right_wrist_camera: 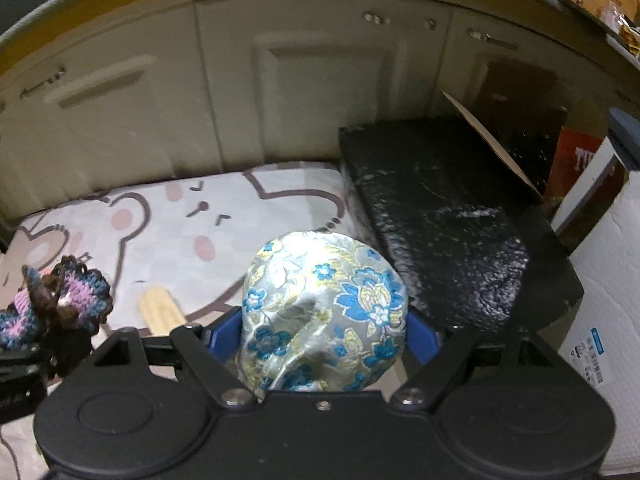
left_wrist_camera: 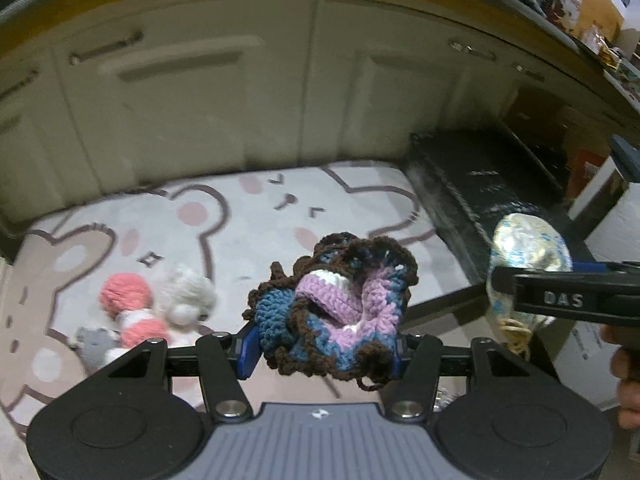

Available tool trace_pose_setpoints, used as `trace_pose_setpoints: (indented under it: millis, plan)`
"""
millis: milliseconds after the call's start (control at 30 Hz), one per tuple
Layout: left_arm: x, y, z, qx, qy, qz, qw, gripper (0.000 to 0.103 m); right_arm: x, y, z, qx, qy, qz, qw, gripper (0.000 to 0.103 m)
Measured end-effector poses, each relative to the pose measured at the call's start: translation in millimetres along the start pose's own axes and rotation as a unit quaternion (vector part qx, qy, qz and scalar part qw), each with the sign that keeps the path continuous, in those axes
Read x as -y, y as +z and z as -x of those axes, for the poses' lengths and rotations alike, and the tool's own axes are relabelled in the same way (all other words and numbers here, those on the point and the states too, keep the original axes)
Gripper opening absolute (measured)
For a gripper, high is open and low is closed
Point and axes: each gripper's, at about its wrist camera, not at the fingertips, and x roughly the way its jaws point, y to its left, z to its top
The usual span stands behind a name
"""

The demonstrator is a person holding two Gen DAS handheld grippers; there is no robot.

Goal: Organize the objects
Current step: 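Carry the crochet piece with the left tool while the right tool carries the pouch to the black box, then open the left tool over the box while the right tool releases the pouch inside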

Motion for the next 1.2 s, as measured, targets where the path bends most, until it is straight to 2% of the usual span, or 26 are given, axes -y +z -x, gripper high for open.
trace_pose_setpoints:
  millis: [200,333,467,700,833,1000,1100,1200]
  plan:
    - [18,2,-17,-0.008,-0.030,0.000,0.9995,0.058,17,-9,-23,-0.003,-0.022,0.014,1.000,0.084]
    - [30,4,-27,-0.010,-0.053,0.000,0.9985,0.058,26,-14,-35,0.012,-0.021,0.026,0.999,0.084]
    - [42,2,-36,-0.019,-0.064,-0.004,0.9978,0.058,29,-21,-49,0.024,-0.016,0.057,0.998,0.084]
    - [53,-3,-53,-0.043,-0.087,0.001,0.9953,0.058,23,-35,-75,0.001,0.019,0.127,0.992,0.084]
    - [56,-3,-61,-0.052,-0.090,0.004,0.9945,0.058,15,-44,-83,0.013,0.030,0.163,0.986,0.084]
    - [55,-2,-64,-0.059,-0.098,0.010,0.9934,0.058,5,-61,-94,0.051,0.009,0.221,0.974,0.084]
    - [56,-2,-66,-0.062,-0.097,0.011,0.9933,0.058,0,-73,-101,0.036,0.005,0.267,0.963,0.084]
    - [55,-1,-69,-0.067,-0.100,0.017,0.9926,0.057,-1,-78,-101,0.014,0.018,0.294,0.956,0.084]
